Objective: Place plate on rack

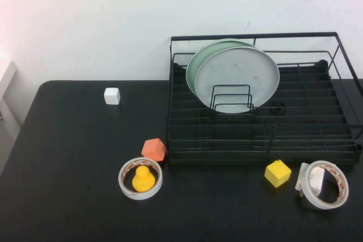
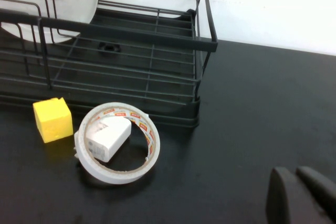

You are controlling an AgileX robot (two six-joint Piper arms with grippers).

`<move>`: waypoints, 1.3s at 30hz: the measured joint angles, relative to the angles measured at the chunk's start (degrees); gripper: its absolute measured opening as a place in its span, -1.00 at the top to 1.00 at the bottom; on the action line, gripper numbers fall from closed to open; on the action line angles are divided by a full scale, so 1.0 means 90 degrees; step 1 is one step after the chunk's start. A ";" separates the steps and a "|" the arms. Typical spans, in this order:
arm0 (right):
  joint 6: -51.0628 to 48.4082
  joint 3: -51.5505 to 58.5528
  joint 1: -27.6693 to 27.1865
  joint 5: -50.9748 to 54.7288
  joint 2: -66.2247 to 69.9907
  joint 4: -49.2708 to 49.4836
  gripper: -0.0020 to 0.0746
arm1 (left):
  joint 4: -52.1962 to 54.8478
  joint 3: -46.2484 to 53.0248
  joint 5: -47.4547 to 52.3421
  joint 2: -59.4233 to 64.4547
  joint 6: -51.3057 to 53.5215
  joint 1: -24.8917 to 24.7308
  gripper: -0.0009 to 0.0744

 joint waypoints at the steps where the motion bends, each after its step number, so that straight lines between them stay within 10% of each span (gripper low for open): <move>1: 0.0000 0.0000 0.0000 0.0000 0.0000 0.0000 0.92 | 0.0144 0.0119 -0.0168 -0.0136 -0.0109 0.0098 0.98; 16: 0.0000 -0.0004 0.0000 0.0053 0.0000 0.0039 0.92 | 0.0451 0.2460 -0.2615 -0.0526 -0.0363 0.1062 0.98; 39: 0.0000 -0.0004 0.0000 0.0052 0.0000 0.0039 0.92 | 0.0525 0.2460 -0.2440 -0.0526 0.0142 0.0800 0.98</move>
